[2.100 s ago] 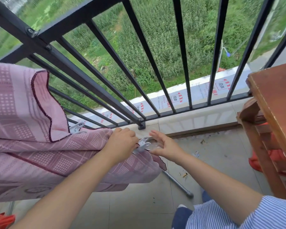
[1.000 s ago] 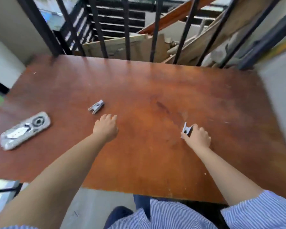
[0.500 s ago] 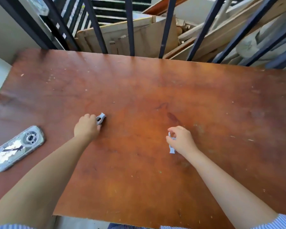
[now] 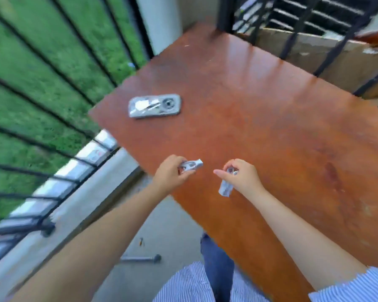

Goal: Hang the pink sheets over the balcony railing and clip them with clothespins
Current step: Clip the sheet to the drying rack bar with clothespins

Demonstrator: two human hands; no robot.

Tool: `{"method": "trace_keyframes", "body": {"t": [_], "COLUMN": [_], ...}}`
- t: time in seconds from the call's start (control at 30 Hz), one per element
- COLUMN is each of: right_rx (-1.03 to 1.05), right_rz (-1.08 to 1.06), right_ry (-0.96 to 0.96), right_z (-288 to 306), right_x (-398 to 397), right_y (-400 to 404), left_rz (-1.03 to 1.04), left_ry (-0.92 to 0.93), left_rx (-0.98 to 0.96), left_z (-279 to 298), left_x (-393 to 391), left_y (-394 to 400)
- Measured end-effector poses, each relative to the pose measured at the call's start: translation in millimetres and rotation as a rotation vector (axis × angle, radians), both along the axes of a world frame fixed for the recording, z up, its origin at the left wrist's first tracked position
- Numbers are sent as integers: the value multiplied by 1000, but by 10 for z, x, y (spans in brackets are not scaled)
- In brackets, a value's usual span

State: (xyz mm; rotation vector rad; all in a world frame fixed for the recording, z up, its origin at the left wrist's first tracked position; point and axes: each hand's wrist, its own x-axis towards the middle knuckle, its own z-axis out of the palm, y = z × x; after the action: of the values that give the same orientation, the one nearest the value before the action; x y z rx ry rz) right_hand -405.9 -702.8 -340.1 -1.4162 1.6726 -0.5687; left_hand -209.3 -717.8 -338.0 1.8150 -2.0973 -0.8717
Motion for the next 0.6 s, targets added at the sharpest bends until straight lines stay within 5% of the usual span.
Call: {"method": "trace_keyframes", "body": {"t": [0.23,0.4,0.6], "right_rx": [-71,-56,-362], "right_rz": [510,1005,1572], "right_ry": [-99,-99,-4], "right_z": [401,744,1047], "right_x": [1980,3315,4893], "right_y": [822,2246,4109], "left_rz": [614,918,1369], "left_ry": [-28,-22,-104], "left_rx": [-114,-63,-125], "left_z": [565,765,837], "left_x": [1739,2587,3581], "left_y": [1897,4186,6461]}}
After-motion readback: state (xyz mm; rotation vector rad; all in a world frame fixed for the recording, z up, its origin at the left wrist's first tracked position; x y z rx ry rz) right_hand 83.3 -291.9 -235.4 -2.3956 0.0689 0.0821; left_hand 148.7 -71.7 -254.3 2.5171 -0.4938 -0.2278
